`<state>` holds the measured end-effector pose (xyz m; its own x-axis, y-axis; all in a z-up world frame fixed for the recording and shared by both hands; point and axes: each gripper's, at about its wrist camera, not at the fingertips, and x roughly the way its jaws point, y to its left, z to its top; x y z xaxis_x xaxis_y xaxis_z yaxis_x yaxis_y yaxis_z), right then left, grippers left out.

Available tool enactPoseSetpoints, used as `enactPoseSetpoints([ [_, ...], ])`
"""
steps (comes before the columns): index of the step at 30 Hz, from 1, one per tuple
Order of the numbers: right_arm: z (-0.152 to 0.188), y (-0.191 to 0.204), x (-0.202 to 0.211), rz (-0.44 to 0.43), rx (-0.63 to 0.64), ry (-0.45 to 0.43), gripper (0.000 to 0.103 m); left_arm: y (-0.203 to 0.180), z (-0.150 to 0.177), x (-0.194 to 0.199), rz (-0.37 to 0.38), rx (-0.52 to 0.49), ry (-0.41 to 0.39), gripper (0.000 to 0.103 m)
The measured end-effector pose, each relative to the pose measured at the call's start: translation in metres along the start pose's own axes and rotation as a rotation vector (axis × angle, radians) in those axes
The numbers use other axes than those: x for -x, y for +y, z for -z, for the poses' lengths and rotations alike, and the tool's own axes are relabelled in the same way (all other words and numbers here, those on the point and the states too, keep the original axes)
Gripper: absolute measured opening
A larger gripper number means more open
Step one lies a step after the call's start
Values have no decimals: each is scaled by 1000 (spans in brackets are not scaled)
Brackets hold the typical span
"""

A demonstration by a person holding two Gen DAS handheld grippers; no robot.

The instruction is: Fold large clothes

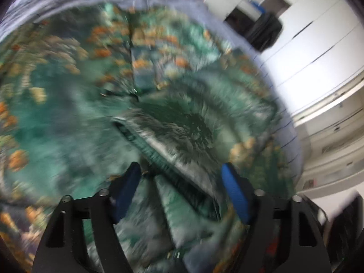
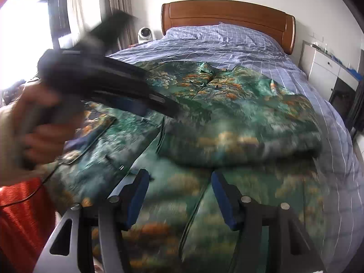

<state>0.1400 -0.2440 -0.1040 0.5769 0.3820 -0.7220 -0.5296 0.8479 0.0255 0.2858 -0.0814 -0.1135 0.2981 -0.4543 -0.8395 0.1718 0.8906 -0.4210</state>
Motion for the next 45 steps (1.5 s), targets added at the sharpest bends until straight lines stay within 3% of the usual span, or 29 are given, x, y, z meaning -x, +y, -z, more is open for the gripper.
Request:
enactPoseSetpoints([
  [2,7,1,12,-4,-19,-14,58,-8,-1,-9,-108,-8,-7,46],
  [3,11,0,18,-4,-30,-22,58,-12,0,-8,-144,-17,-24,16],
  [4,15,-1,23,-4,-39,-27,58,-13,1,-7,-122,-15,-26,6],
  [7,19,-9,37,4,-61,-41,58,-19,-3,15,-92,-16,-59,5],
  [12,-8,-66,53,9,-141,-82,58,-17,-48,58,-152,-104,-178,5],
  [16,-54,-137,34,58,-161,-73,58,21,-91,52,-193,-61,-210,6],
  [19,-84,-184,1,105,-188,-29,58,50,-101,33,-206,-5,-197,6],
  [24,-118,-223,-69,96,-195,72,58,80,-86,8,-189,48,-170,7],
  [29,-102,-223,-147,114,-171,287,58,93,-75,-8,-180,61,-168,10],
  [35,-116,-232,-154,102,-197,294,58,99,-68,-17,-171,57,-208,12],
  [42,-164,-271,-161,166,-314,122,58,94,-60,-18,-204,35,-256,15],
  [45,-159,-283,-196,155,-379,176,58,92,-56,-18,-221,23,-259,15],
])
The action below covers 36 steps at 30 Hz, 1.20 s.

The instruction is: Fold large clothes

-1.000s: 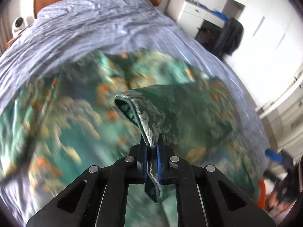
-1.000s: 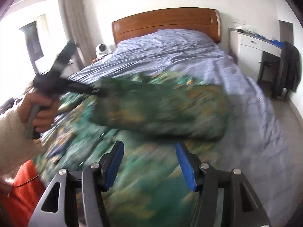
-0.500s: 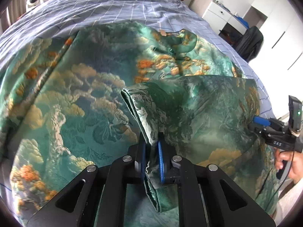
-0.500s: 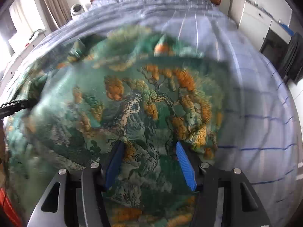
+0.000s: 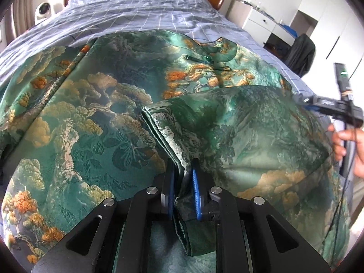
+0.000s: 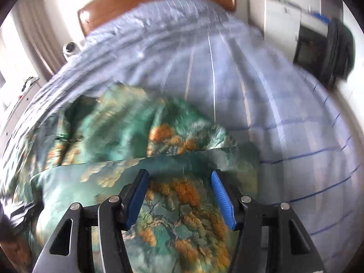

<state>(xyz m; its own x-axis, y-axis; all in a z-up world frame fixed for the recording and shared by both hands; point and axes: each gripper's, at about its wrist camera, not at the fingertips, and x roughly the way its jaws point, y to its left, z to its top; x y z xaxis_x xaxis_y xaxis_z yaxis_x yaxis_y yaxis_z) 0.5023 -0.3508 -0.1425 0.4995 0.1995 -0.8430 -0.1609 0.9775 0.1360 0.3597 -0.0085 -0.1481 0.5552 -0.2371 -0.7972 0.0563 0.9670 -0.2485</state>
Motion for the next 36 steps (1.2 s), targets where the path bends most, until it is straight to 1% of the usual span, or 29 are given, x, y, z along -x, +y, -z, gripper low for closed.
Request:
enactPoseSetpoints([
  [1,3,-1,-16,6,-10,45,58,0,0,-1,-1,-1,-1,15],
  [2,3,1,-23,16,-6,56,59,1,0,-1,1,0,-2,15],
  [5,4,4,-23,36,6,44,59,4,0,-3,15,10,-9,15],
  [8,10,4,-10,41,9,26,59,4,0,-3,18,12,-13,15],
  [12,29,18,19,70,70,-6,58,3,1,-2,8,5,-24,15],
  [19,88,53,59,58,162,-3,59,-1,1,-2,-12,-7,-31,15],
  [22,104,60,57,70,181,13,59,-2,1,-2,-15,-8,-31,15],
  [26,109,60,46,89,171,5,59,-4,0,0,-26,-24,-32,17],
  [27,110,61,47,97,174,1,59,-5,-1,1,-32,-27,-34,21],
  [29,110,64,55,112,170,-17,59,-5,-1,7,-35,-27,-37,37],
  [31,111,63,68,101,148,-41,59,-7,0,17,-30,-19,-47,71],
  [32,112,63,76,97,138,-45,60,-8,2,23,-32,-16,-53,76],
  [33,115,66,81,96,132,-48,68,-9,4,30,-33,-19,-59,81],
  [34,118,67,91,97,125,-58,80,-11,6,35,-28,-24,-59,81],
  [36,127,71,110,95,124,-93,82,-14,14,49,-23,-36,-42,81],
])
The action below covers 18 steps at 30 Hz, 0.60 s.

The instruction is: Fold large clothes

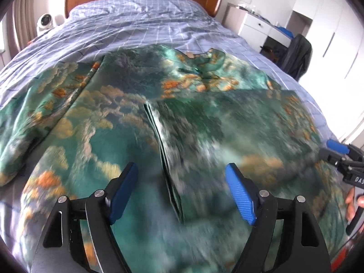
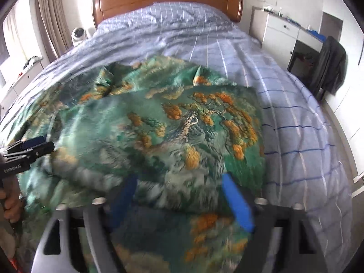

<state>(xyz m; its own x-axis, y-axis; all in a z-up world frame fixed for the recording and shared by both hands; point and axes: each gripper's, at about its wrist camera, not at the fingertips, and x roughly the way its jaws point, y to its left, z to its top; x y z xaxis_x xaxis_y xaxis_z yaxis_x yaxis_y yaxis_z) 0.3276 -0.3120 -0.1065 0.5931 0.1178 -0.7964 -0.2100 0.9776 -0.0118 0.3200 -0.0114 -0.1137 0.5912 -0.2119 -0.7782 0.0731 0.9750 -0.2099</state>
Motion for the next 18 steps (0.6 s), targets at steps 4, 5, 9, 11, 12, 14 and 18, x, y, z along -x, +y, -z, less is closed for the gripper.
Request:
enactPoseSetpoints([
  [4,19,13,39,-8,4,-61,82,-3,19,33,-3,-37,8,82],
  [5,26,18,48,-15,5,-71,82,-2,24,42,-5,-48,5,82],
  [9,50,39,66,-46,20,-80,82,8,41,85,-34,-83,-23,87],
  [11,62,50,70,-63,31,-70,82,21,45,103,-55,-81,-41,88],
  [12,68,56,71,-75,38,-64,82,31,47,112,-70,-71,-51,91],
  [14,78,64,75,-92,46,-55,82,53,48,126,-105,-42,-69,93],
  [18,86,76,80,-108,70,-50,82,120,52,144,-200,94,-95,95],
])
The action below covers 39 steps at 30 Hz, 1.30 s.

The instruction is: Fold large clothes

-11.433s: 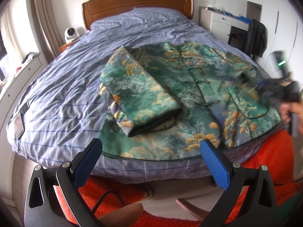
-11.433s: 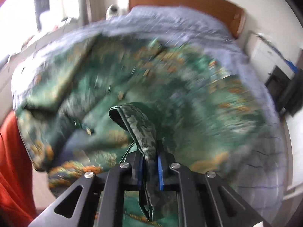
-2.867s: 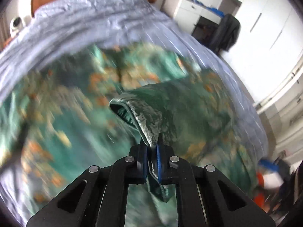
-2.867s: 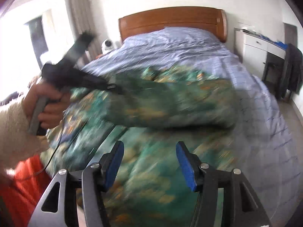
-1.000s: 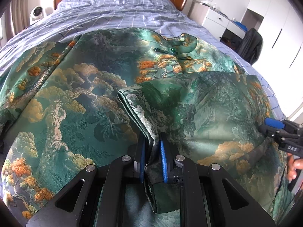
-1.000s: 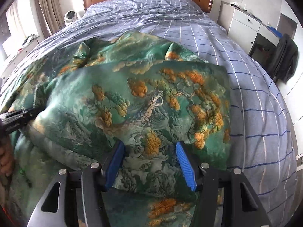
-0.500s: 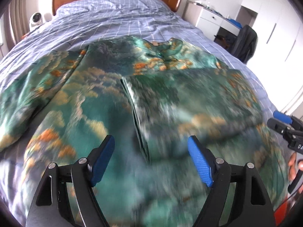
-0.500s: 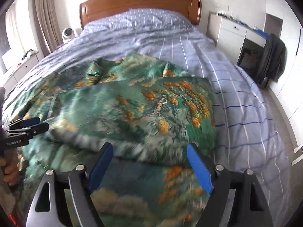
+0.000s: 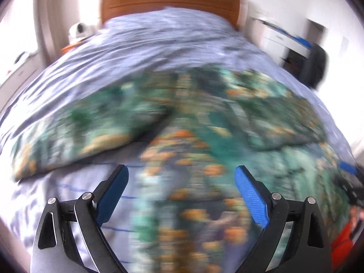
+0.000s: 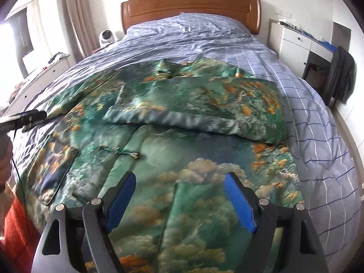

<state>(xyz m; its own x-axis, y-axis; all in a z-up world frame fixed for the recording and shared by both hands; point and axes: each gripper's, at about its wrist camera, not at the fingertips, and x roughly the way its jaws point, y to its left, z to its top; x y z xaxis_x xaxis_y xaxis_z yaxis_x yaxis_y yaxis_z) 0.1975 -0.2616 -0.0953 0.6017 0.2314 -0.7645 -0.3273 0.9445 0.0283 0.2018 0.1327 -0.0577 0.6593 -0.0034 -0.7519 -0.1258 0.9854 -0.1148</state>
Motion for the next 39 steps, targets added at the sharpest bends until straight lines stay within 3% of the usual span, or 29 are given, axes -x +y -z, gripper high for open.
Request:
enactPoseSetpoints([
  [9,-4,22,17,-22,32,-30,82,176,2,-37,-70,584,-8,95],
  [15,-2,30,22,-18,41,-22,82,246,12,-67,-77,834,17,95],
  [18,0,34,22,-22,47,-14,82,263,15,-76,-94,896,14,95],
  [24,4,42,16,-40,55,10,82,272,17,-81,-156,904,-9,92],
  [26,5,45,14,-48,57,20,82,271,16,-81,-185,887,-13,86],
  [29,7,49,12,-55,68,28,82,271,15,-82,-223,857,-11,67],
  [34,11,57,8,-73,75,46,82,268,10,-74,-261,785,-7,16],
  [37,13,60,9,-84,81,41,82,252,-4,-55,-308,692,-50,9],
  [39,14,61,9,-92,79,38,82,228,-22,-34,-358,578,-110,8],
])
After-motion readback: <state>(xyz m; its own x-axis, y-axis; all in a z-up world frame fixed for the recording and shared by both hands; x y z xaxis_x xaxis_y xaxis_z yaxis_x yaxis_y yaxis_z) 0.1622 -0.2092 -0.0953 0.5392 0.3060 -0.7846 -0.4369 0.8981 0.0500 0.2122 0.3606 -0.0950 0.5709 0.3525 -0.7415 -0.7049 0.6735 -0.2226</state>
